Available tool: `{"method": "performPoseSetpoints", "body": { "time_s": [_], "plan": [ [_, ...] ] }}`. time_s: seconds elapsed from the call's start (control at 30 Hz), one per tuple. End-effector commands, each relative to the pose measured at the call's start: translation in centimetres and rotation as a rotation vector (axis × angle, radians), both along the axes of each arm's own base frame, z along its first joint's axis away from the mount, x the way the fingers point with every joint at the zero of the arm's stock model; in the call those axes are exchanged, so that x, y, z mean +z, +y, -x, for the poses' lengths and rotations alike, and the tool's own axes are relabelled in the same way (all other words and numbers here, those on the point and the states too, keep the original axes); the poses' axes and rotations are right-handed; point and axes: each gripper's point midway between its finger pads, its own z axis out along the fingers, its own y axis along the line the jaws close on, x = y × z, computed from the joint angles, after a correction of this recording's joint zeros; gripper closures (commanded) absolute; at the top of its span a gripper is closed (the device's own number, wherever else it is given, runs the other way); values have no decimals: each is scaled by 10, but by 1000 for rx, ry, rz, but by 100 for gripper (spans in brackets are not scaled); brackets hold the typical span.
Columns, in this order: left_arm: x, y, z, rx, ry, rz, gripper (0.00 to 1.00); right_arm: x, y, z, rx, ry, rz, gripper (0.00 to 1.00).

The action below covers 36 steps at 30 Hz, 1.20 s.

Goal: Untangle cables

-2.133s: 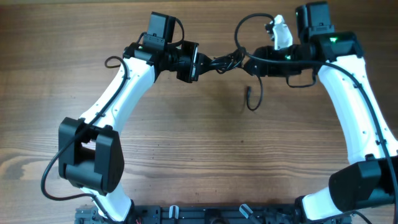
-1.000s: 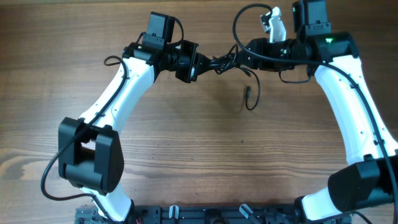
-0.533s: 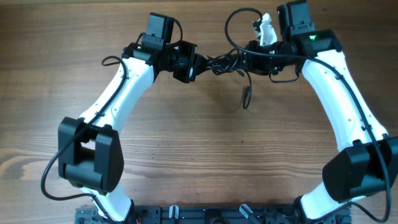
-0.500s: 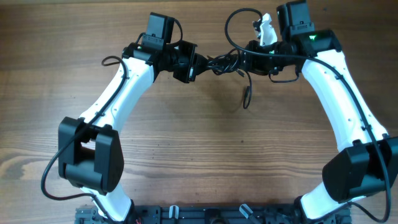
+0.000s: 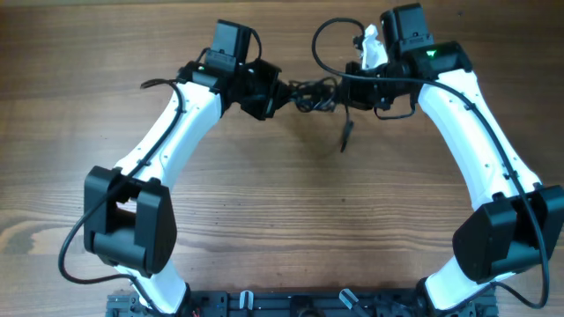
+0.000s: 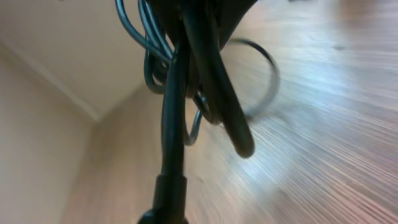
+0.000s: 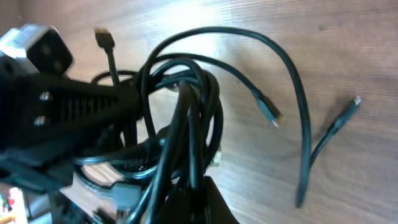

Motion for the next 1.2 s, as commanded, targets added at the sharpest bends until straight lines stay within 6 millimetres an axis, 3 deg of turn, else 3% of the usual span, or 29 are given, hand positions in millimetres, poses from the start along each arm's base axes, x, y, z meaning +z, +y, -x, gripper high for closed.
{"method": "performPoseSetpoints", "body": {
  "time_s": [0.0,0.1,0.23,0.33,0.5,0.7,0.9,0.97,1.1,1.17],
  "plan": [
    [-22,69,-17,126,-97,-399,96,32,-16,4,61,-106,38,96],
    [-31,86,-7,145,-49,-483,96,46,-28,18,86,-113,55,96],
    [-35,91,3,84,-32,-518,96,74,-40,33,117,-121,-21,96],
    [-39,94,13,68,10,-536,96,98,-54,33,104,-154,-77,96],
    [-44,96,30,34,73,-548,96,120,-95,13,-43,-208,-81,96],
    [-44,83,43,-72,90,-487,96,123,-138,-23,-289,-249,-14,96],
    [-34,55,44,-116,87,-323,96,123,-106,-18,-164,-272,-32,94],
    [-26,41,42,-69,121,-218,96,114,-88,-9,-97,-244,-7,85],
    [-13,24,39,73,246,-53,96,99,-71,2,-49,-180,26,60],
    [-3,15,37,160,344,57,96,93,-60,7,-17,-153,26,53]
  ]
}}
